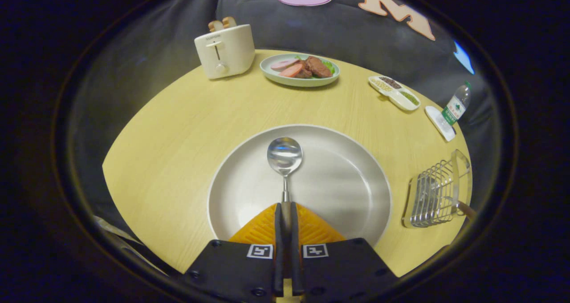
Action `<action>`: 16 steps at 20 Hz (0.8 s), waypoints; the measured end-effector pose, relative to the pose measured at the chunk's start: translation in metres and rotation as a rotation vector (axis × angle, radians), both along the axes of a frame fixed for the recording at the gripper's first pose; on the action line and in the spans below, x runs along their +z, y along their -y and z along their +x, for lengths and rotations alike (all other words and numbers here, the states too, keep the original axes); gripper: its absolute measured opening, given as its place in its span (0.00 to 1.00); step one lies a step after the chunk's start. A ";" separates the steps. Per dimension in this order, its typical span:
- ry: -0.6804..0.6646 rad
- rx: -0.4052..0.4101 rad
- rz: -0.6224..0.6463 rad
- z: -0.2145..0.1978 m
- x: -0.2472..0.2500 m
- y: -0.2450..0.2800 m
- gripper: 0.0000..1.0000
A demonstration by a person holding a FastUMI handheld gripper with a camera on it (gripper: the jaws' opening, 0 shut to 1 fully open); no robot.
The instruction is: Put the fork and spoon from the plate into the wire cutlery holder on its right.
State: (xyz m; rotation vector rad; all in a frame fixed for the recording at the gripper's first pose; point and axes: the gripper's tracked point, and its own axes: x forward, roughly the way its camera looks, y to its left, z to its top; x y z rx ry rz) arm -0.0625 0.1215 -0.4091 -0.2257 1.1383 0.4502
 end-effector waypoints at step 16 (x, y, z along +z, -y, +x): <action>-0.013 -0.044 -0.018 0.035 0.066 0.052 0.04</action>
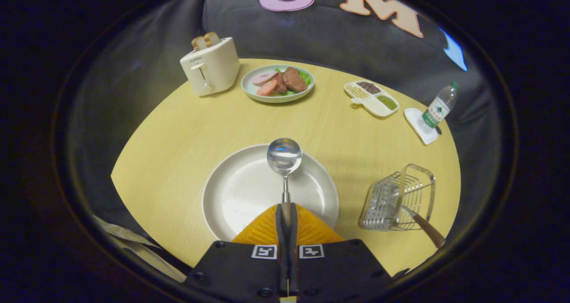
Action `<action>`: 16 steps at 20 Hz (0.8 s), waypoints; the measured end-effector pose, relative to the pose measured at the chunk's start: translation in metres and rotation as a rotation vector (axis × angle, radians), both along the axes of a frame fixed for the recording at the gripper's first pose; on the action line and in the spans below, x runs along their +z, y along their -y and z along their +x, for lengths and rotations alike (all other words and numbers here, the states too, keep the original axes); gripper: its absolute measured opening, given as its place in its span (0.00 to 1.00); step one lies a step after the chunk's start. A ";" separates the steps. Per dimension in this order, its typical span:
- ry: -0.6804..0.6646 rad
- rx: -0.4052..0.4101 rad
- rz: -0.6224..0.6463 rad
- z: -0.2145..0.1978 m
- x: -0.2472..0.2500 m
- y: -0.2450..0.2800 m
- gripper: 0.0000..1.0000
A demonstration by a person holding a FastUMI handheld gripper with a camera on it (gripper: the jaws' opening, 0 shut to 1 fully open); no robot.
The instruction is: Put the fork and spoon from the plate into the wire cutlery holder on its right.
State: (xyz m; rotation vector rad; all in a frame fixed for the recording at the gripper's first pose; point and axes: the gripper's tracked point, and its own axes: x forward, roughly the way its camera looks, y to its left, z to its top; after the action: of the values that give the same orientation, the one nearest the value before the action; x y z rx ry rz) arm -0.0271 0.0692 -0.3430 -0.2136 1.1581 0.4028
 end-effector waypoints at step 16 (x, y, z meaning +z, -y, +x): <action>-0.004 -0.155 -0.143 0.018 0.051 0.137 0.04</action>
State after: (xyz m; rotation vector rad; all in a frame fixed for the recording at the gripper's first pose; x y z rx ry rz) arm -0.0090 -0.0678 -0.2922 -0.2462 1.1999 0.1840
